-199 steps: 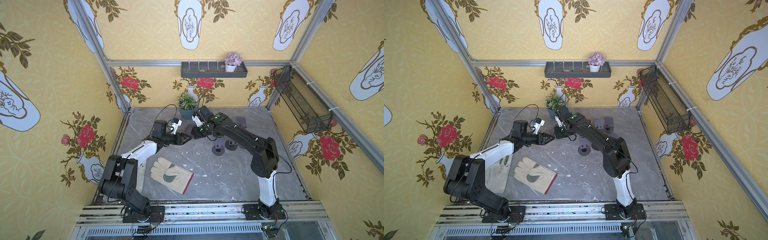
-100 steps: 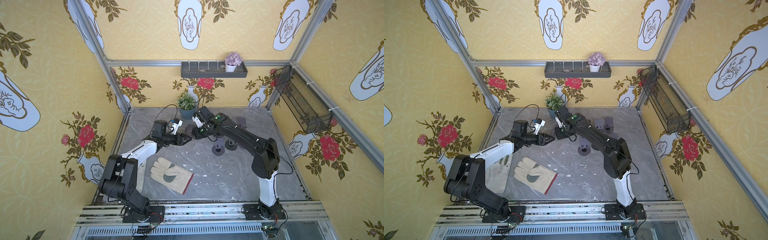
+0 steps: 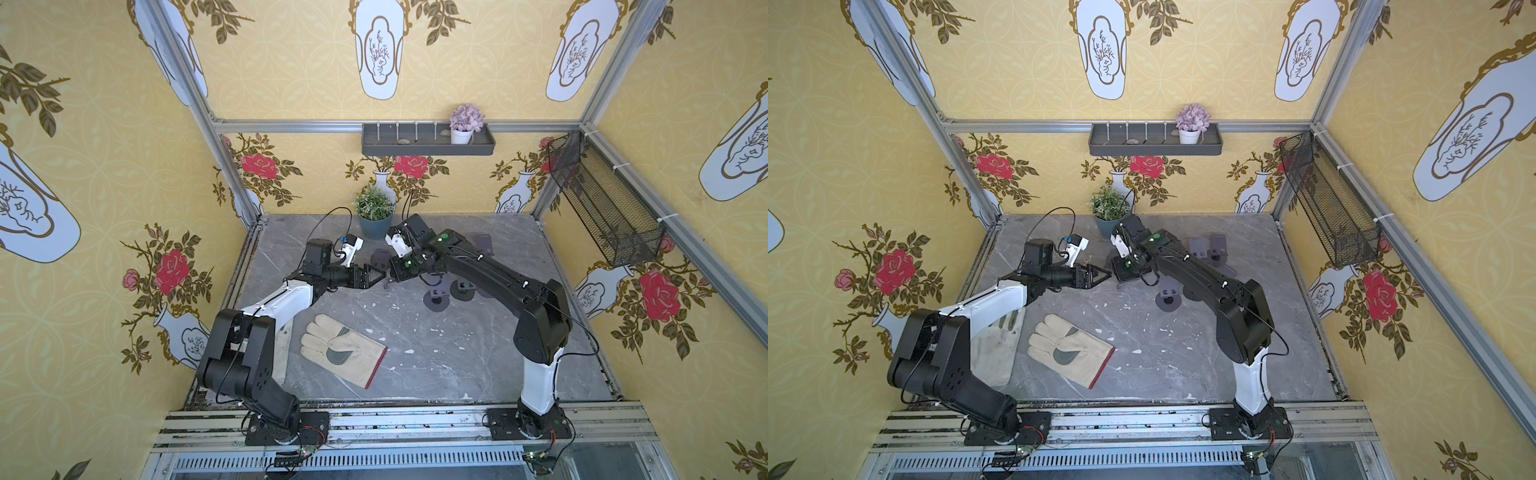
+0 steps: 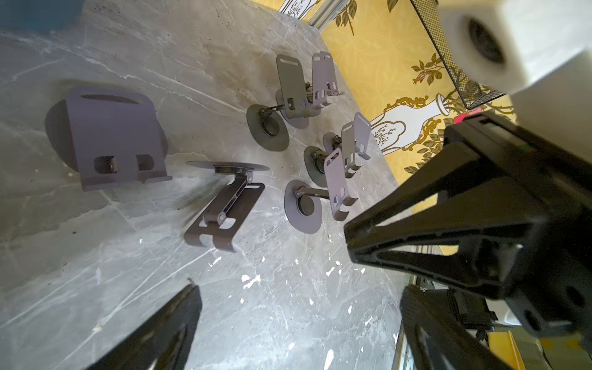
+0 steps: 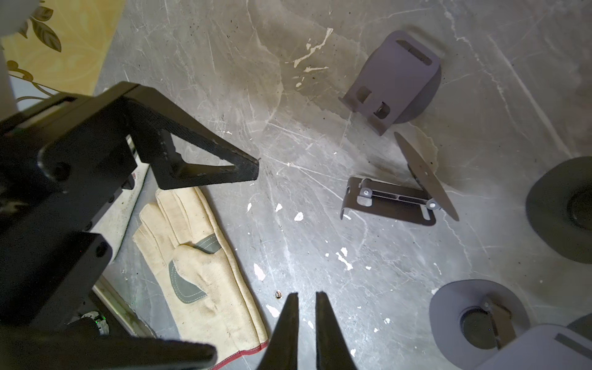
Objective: Open the phone stand
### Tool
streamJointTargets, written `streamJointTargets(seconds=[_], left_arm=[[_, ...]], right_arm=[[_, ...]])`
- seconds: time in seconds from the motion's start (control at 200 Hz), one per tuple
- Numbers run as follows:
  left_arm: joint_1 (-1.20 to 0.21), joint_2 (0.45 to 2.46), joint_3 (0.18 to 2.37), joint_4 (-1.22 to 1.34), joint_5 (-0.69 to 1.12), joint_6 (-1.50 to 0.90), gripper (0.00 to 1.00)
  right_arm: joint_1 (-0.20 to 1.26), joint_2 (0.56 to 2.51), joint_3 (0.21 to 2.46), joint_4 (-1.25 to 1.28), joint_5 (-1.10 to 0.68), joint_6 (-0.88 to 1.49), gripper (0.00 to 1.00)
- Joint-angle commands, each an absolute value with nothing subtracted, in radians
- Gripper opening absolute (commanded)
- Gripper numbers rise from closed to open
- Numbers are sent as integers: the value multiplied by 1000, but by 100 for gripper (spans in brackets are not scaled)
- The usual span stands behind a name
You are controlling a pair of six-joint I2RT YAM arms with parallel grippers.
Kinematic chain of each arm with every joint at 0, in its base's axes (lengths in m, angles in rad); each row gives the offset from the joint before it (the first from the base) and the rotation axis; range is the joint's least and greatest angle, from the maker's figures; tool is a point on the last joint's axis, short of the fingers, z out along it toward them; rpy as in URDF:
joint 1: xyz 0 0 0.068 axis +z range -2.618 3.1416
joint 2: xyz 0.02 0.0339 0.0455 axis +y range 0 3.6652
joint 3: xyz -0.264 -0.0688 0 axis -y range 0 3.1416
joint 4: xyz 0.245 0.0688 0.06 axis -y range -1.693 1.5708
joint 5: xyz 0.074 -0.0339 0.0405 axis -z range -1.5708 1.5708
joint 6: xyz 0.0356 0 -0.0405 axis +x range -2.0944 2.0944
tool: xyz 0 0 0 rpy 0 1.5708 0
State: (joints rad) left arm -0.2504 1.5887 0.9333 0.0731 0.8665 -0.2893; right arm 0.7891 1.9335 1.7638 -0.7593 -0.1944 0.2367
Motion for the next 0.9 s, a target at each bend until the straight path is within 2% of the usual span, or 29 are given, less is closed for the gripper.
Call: streamJointTargets(seconds=[0.0,0.055,0.12,0.14,0.215,0.335,0.585,0.71,0.895], left_arm=[[-250,1600,938,99,855,-297,99],[-250,1601,939,84,831,-292,99],[-250,1601,936,71,819,-283,99],[-250,1601,933,71,817,-281,99],[-250,1597,919,68,809,-282,99],[-250,1578,904,51,781,-271,99],[-242,1563,889,18,765,-249,99],[-238,1569,884,30,765,-255,99],[-236,1587,876,65,778,-275,99]], right_arm=[[778,1924,1760,-753,-149,269,18],[773,1936,1766,-767,-112,280,29],[763,1963,1787,-797,-71,274,54],[761,1979,1802,-814,-53,270,58],[756,2029,1845,-855,-16,234,68],[756,2103,1903,-888,32,186,75],[781,2245,2034,-1030,159,149,74],[799,2277,2037,-1077,210,149,63],[814,2298,2013,-1081,218,146,55]])
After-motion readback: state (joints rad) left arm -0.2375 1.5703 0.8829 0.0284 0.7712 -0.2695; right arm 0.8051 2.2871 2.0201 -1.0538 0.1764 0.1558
